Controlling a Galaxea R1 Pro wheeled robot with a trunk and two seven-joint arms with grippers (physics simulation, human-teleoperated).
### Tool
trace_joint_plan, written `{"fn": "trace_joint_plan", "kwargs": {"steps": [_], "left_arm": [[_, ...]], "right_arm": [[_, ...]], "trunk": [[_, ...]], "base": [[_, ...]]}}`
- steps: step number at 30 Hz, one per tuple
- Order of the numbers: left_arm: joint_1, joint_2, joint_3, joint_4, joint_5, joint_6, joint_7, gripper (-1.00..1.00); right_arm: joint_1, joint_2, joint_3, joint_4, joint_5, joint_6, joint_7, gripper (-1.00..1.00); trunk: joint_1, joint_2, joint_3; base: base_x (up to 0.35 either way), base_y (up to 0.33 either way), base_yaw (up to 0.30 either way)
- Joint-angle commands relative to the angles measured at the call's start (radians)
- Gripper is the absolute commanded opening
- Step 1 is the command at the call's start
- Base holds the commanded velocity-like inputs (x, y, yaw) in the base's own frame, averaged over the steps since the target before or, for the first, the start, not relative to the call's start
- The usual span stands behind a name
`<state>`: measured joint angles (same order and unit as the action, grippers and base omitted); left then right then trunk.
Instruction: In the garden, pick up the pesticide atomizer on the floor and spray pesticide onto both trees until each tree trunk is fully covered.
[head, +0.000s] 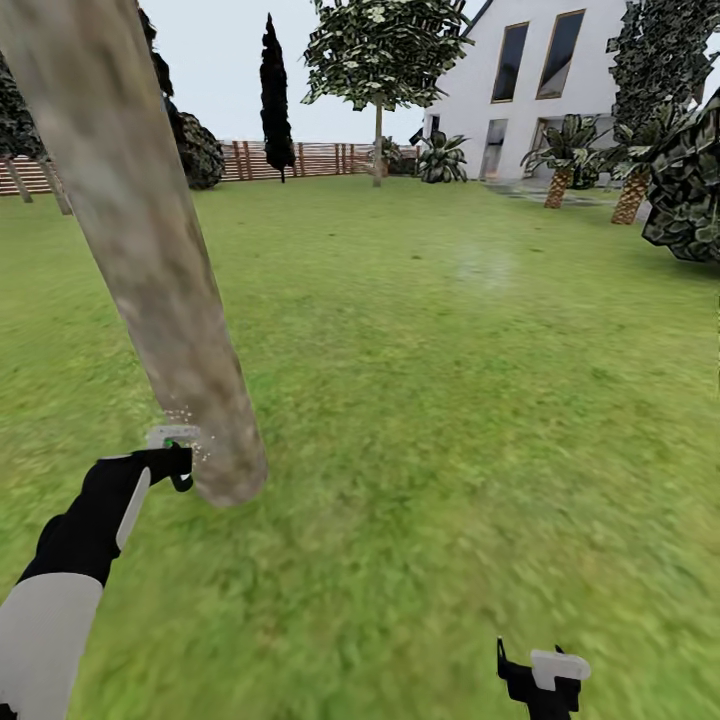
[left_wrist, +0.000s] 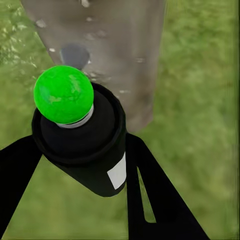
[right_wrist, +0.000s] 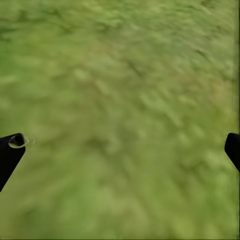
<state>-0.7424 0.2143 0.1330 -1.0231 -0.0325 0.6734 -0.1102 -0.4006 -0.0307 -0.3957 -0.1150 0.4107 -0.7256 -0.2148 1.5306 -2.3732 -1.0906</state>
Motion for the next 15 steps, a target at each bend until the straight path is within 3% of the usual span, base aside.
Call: {"fn": "trace_joint_plan", "kwargs": {"steps": [1, 5, 11, 15], "left_arm": [[0.0, 0.0, 0.001, 0.0, 0.0, 0.0, 0.001, -1.0], [-0.006, 0.0, 0.001, 0.0, 0.0, 0.002, 0.007, -1.0], [-0.006, 0.0, 0.005, -0.001, 0.0, 0.001, 0.012, -1.0], [-0.002, 0.0, 0.008, -0.043, 0.0, 0.003, 0.015, -1.0]], "right_arm": [[0.0, 0.0, 0.0, 0.0, 0.0, 0.0, 0.0, 1.0], [0.0, 0.0, 0.0, 0.0, 0.0, 0.0, 0.0, 1.0], [0.0, 0.0, 0.0, 0.0, 0.0, 0.0, 0.0, 1.0], [0.0, 0.0, 0.0, 0.0, -0.001, 0.0, 0.0, 1.0]], "trunk": [[0.0, 0.0, 0.0], [0.0, 0.0, 0.0], [0.0, 0.0, 0.0], [0.0, 0.0, 0.0]], "base": [[0.001, -0.271, 0.0], [0.02, -0.272, 0.161], [0.159, -0.254, 0.274], [0.16, -0.25, 0.068]]}}
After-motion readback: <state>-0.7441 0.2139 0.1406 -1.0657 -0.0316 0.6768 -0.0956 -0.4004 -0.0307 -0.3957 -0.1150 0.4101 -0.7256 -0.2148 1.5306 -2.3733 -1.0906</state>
